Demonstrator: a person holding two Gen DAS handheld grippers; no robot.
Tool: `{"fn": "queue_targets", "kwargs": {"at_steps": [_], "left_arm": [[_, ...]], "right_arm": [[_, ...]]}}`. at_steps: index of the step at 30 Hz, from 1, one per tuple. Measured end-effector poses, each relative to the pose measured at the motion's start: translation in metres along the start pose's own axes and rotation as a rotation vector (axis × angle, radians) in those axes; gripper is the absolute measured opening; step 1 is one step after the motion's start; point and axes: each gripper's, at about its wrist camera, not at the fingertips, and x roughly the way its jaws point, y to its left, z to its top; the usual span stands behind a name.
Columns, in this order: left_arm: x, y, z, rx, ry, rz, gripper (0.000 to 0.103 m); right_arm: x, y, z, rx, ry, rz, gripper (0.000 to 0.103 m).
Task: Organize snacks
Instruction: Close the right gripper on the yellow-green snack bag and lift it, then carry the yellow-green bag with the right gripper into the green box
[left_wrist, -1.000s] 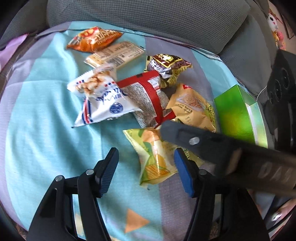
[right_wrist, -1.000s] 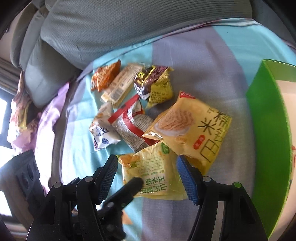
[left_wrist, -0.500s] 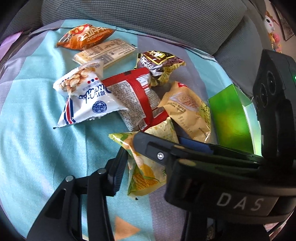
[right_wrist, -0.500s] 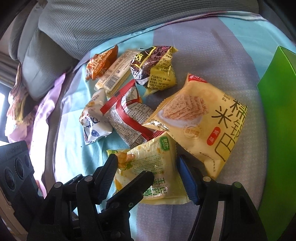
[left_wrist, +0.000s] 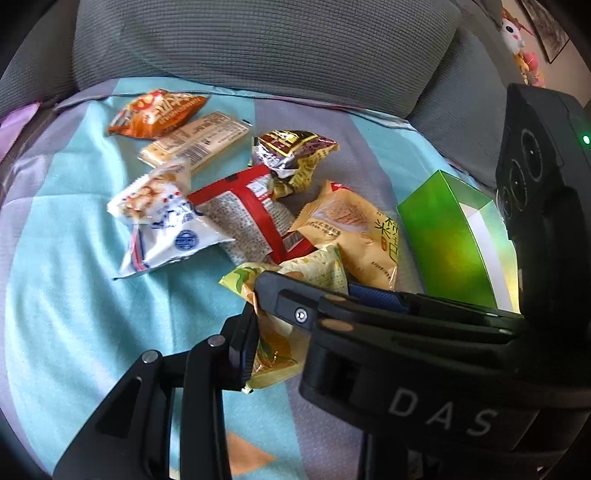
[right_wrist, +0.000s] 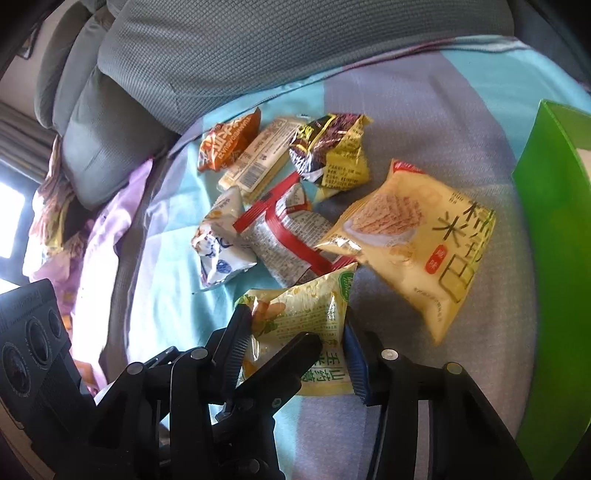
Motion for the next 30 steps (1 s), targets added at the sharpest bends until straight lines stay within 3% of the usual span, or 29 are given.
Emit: {"fn": "queue_targets", "kwargs": {"at_steps": [12,22,30], "left_arm": [[0.016,0.005,0.002,-0.016,-0.05,-0.033,0.035],[-0.013,-0.003,0.003,0.021,-0.092,0.003,0.035],[-0.052,-0.03,0.016,0.1,-0.201,0.014,0.035]], "right_arm": [[0.008,-0.004,0.006,-0.027,-0.032,-0.091,0.051],[-0.008,0.009,0.002,-0.068,-0.058,-0.064,0.049],[-0.054,0.025,0.007,-0.117,-0.176,-0.045,0.049]]}}
